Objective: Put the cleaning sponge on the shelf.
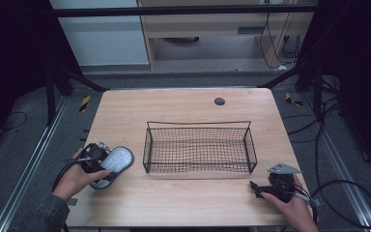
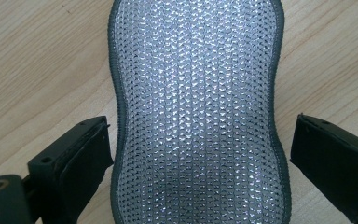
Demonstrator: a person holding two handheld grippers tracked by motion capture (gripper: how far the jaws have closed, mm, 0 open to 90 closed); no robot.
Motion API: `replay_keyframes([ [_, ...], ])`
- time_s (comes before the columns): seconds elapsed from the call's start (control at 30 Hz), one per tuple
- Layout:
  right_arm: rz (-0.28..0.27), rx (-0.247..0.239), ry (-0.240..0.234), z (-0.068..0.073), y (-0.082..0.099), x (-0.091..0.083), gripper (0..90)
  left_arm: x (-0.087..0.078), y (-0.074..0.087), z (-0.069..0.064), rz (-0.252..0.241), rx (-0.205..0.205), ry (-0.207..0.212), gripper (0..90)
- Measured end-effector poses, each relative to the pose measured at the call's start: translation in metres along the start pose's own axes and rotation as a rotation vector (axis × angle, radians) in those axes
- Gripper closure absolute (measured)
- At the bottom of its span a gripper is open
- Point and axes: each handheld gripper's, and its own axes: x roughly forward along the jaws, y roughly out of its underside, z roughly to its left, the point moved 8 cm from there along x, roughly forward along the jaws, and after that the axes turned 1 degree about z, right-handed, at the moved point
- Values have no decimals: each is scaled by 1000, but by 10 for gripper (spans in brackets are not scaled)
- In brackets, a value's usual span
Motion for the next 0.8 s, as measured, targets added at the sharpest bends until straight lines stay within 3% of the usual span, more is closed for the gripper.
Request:
replay_keyframes([
  [0.3,1,1,-1,0,0,0,15,8,-9,1,45,2,7,41],
  [0.53,0,0,-5,1,0,0,15,18,-13,-2,109,18,41,44],
  [0.8,2,2,-10,2,0,-1,15,22,-15,1,111,12,41,24],
])
